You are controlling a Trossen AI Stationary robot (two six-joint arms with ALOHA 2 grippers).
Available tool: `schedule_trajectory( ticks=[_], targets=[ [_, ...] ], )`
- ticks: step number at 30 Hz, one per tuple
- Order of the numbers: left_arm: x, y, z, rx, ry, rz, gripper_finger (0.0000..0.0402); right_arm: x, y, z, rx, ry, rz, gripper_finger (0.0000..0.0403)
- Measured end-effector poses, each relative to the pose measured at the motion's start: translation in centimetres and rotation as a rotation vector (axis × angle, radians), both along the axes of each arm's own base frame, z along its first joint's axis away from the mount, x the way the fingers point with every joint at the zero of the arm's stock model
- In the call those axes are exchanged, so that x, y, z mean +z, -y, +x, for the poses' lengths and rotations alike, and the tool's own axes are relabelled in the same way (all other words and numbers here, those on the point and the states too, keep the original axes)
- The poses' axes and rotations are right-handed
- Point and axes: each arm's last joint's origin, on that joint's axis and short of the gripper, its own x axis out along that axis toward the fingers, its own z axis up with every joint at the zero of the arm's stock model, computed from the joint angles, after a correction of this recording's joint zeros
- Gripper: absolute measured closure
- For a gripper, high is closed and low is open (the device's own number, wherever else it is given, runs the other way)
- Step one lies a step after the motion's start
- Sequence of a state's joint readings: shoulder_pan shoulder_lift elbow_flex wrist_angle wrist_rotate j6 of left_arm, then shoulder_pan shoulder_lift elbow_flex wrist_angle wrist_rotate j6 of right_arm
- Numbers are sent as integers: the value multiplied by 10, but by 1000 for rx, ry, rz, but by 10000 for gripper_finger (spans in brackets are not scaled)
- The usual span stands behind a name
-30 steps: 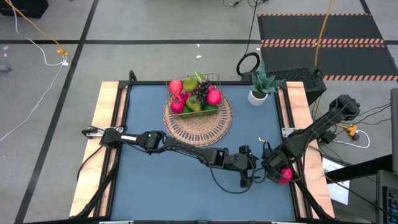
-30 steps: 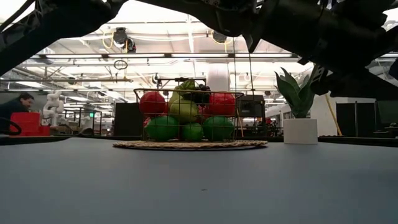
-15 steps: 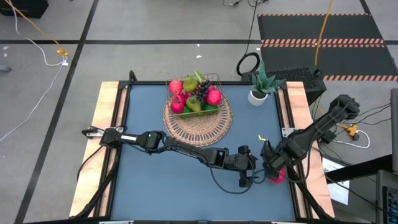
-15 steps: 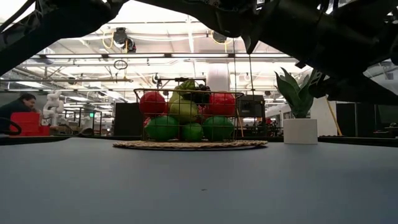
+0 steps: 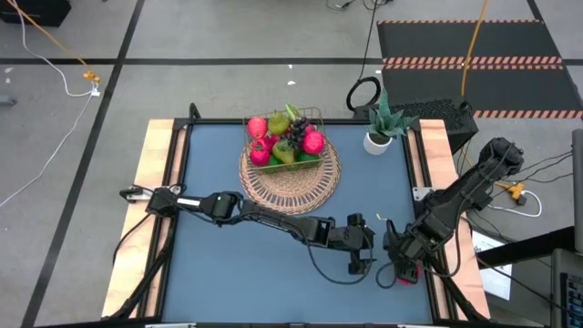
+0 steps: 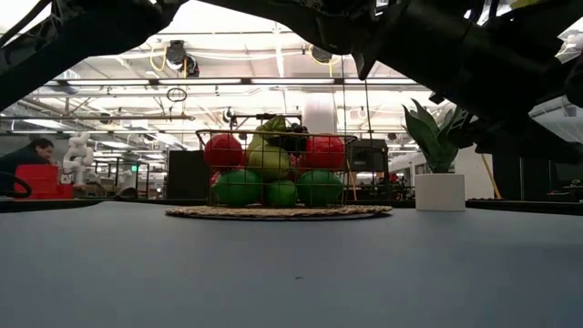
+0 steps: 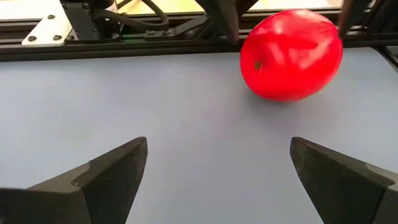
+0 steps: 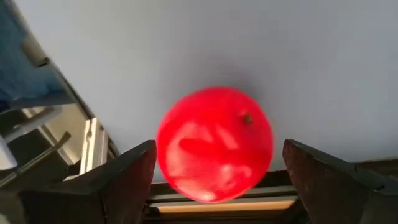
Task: Build produce basket
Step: Put the red apple into the gold wire basket
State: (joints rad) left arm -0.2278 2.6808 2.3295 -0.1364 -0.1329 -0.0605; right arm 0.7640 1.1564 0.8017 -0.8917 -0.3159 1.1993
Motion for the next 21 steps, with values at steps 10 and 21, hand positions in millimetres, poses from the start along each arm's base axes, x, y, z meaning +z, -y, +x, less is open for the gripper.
schedule_trajectory(
  ticks=[10,21],
  targets=[
    [-2,3,-2,-4,-27,4,9,-23,-8,-5,-76,-71,2,59],
    [-2,3,-2,17,-30,-34,9,-44,-32,-27,-75,-214,40,59]
  ],
)
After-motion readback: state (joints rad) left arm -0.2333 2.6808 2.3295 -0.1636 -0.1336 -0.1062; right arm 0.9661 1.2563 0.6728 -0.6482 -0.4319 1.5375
